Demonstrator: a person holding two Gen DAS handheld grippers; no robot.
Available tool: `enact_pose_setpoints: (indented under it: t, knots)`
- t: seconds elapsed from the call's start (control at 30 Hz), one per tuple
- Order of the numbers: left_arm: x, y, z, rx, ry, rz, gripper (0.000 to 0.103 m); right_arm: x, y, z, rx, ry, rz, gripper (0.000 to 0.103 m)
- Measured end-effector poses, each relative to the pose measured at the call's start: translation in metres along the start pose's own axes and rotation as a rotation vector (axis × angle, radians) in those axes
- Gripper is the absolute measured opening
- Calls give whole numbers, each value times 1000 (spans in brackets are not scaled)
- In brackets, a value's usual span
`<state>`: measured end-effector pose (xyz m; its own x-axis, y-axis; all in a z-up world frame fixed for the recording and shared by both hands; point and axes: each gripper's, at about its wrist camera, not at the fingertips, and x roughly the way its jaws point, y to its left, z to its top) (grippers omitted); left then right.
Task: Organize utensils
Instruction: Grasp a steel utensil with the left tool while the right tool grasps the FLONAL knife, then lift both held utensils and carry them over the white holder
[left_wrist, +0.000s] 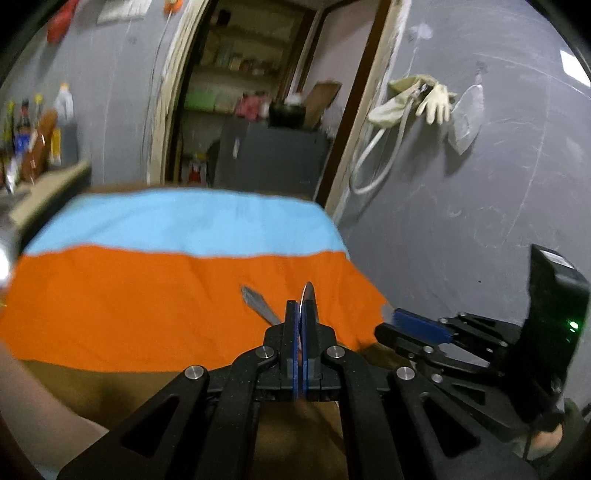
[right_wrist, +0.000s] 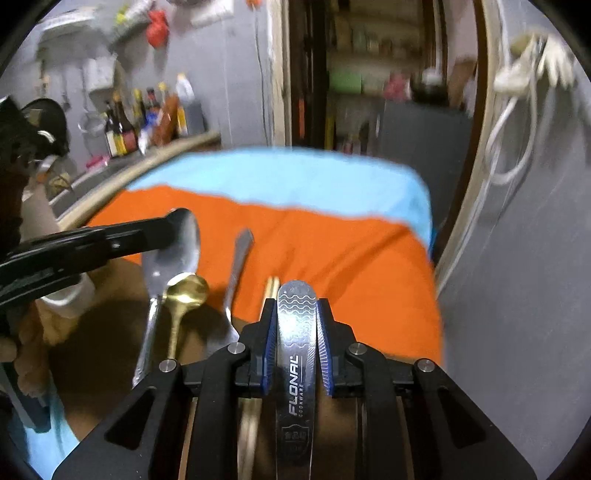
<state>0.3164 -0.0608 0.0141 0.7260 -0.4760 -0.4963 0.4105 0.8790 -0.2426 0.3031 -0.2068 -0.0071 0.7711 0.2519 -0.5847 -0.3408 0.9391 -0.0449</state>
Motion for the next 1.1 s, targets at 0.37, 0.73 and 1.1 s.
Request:
enact_pose_setpoints:
  t: [0.37,0.73,1.1]
  knots:
    - [-56,-33,-6,79,-252,9,0,-54,22,-9,-72,-329,-42,17]
    - [-115,-27,7,99,-362,50,0,-99,28,15,-25,-546,24,17]
    - [-198,7,30,123,-504,233,0,-128,76,81,-2,-719,299,17]
